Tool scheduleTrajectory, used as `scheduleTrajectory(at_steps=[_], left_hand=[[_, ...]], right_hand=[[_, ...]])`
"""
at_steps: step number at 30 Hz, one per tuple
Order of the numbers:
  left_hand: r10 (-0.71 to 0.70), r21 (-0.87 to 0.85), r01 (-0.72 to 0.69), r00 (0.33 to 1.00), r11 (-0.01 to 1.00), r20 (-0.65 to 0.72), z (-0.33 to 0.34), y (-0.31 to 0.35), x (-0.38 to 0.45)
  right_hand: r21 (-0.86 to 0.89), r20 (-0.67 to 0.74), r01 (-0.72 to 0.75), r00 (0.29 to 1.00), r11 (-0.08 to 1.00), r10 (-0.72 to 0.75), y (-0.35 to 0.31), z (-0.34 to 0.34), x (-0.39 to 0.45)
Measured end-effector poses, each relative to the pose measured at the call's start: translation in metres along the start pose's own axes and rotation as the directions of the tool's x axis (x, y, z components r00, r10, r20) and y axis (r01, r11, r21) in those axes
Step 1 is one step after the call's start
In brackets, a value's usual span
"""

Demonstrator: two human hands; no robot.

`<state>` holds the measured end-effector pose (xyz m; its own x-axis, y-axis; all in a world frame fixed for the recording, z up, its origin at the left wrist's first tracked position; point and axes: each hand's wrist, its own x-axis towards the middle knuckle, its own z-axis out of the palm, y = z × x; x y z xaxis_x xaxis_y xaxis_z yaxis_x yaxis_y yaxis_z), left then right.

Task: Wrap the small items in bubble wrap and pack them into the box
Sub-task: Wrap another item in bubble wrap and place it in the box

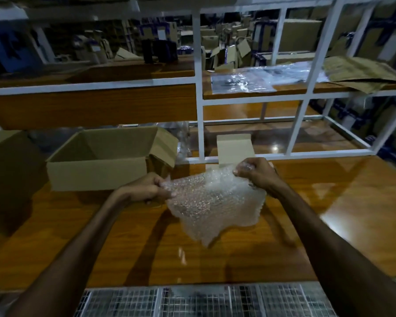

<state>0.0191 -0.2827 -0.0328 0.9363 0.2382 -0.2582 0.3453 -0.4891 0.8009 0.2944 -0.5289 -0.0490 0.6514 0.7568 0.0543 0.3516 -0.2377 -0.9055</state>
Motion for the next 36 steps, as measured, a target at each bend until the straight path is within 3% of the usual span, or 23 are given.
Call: scheduleTrajectory(at_steps=[3, 9, 11, 14, 15, 19, 24, 26, 28, 30, 32, 36], left_hand=[[-0.096, 0.073, 0.099, 0.994, 0.992, -0.043, 0.006, -0.016, -0.008], [-0.169, 0.076, 0.179, 0.978, 0.981, -0.123, 0.013, -0.043, -0.020], [-0.209, -0.029, 0.208, 0.959, 0.978, -0.190, 0.012, -0.050, -0.022], [-0.283, -0.423, 0.154, 0.922, 0.893, -0.263, 0.016, -0.063, -0.023], [-0.299, -0.485, 0.133, 0.911, 0.865, -0.284, 0.023, -0.067, -0.020], [-0.251, -0.274, 0.137, 0.863, 0.952, -0.439, 0.087, -0.076, 0.008], [-0.160, -0.153, 0.122, 0.950, 0.981, -0.267, 0.179, -0.082, 0.043], [-0.072, 0.175, 0.123, 0.960, 0.977, -0.272, 0.201, -0.082, 0.050], [0.064, 0.536, 0.102, 0.957, 0.838, -0.282, 0.221, -0.078, 0.053], [0.122, 0.611, 0.080, 0.952, 0.788, -0.282, 0.241, -0.069, 0.056], [0.055, 0.559, 0.100, 0.966, 0.823, -0.253, 0.259, -0.060, 0.059], [-0.068, 0.599, 0.159, 0.983, 0.785, -0.172, 0.279, -0.061, 0.073]], right_hand=[[-0.043, -0.033, -0.050, 0.998, 0.998, 0.049, 0.018, -0.002, -0.017], [-0.077, 0.082, -0.225, 0.969, 0.971, 0.231, 0.058, -0.021, -0.042], [-0.090, 0.048, -0.257, 0.964, 0.962, 0.262, 0.065, -0.029, -0.050], [-0.116, 0.001, -0.314, 0.949, 0.943, 0.316, 0.074, -0.039, -0.056], [-0.120, -0.009, -0.323, 0.946, 0.939, 0.324, 0.079, -0.041, -0.056], [-0.203, -0.074, -0.285, 0.958, 0.937, 0.276, 0.102, -0.035, -0.045], [-0.210, -0.181, -0.334, 0.937, 0.919, 0.299, 0.136, -0.021, -0.034], [-0.314, -0.206, -0.316, 0.943, 0.895, 0.260, 0.142, -0.011, -0.039], [-0.560, -0.230, -0.302, 0.951, 0.772, 0.205, 0.144, 0.007, -0.051], [-0.740, -0.173, -0.155, 0.984, 0.655, 0.038, 0.151, 0.036, -0.071], [-0.776, -0.023, 0.045, 0.995, 0.629, -0.099, 0.166, 0.072, -0.087], [-0.779, 0.155, 0.033, 0.978, 0.626, 0.142, 0.185, 0.112, -0.100]])
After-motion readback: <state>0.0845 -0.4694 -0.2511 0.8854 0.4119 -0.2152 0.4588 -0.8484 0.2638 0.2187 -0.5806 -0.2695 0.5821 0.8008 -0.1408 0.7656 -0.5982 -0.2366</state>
